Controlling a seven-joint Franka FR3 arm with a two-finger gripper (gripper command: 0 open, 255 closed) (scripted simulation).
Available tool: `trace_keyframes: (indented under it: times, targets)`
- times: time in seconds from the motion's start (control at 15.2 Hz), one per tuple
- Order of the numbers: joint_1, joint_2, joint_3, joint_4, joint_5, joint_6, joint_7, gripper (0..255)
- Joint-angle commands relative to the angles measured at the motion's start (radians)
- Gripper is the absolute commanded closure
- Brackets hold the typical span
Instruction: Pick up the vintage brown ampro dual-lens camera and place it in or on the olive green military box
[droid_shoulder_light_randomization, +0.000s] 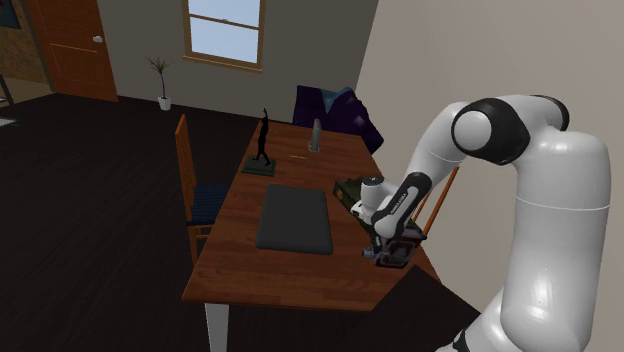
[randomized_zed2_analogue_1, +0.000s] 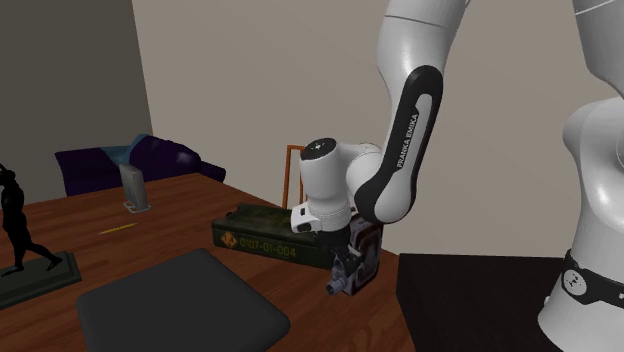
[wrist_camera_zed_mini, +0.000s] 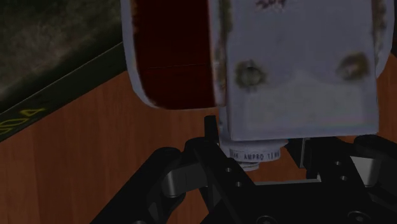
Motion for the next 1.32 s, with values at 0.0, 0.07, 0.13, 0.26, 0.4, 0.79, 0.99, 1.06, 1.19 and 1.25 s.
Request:
trace_keyframes:
  times: [0.0, 0.07, 0.13, 0.26, 0.4, 0.79, 0.99, 1.06, 1.19, 1.25]
  targets:
    - [-0.001, -0.030, 0.002, -0.007, 0.004, -0.021, -0.011, 255]
    - [-0.001, -0.046, 0.002, -0.011, 0.007, -0.033, -0.017, 255]
    - [-0.001, -0.062, 0.003, -0.015, 0.009, -0.045, -0.023, 255]
    - [-0.002, -0.094, 0.005, -0.023, 0.014, -0.069, -0.034, 255]
    - [-0.002, -0.126, 0.006, -0.029, 0.020, -0.093, -0.046, 255]
    - [0.000, -0.218, 0.009, -0.042, 0.036, -0.169, -0.081, 255]
    - [0.001, -0.262, 0.011, -0.045, 0.044, -0.209, -0.098, 255]
    - [0.002, -0.276, 0.011, -0.046, 0.047, -0.222, -0.103, 255]
    - [0.003, -0.304, 0.013, -0.047, 0.052, -0.249, -0.114, 255]
    - [0.004, -0.318, 0.013, -0.046, 0.055, -0.263, -0.119, 255]
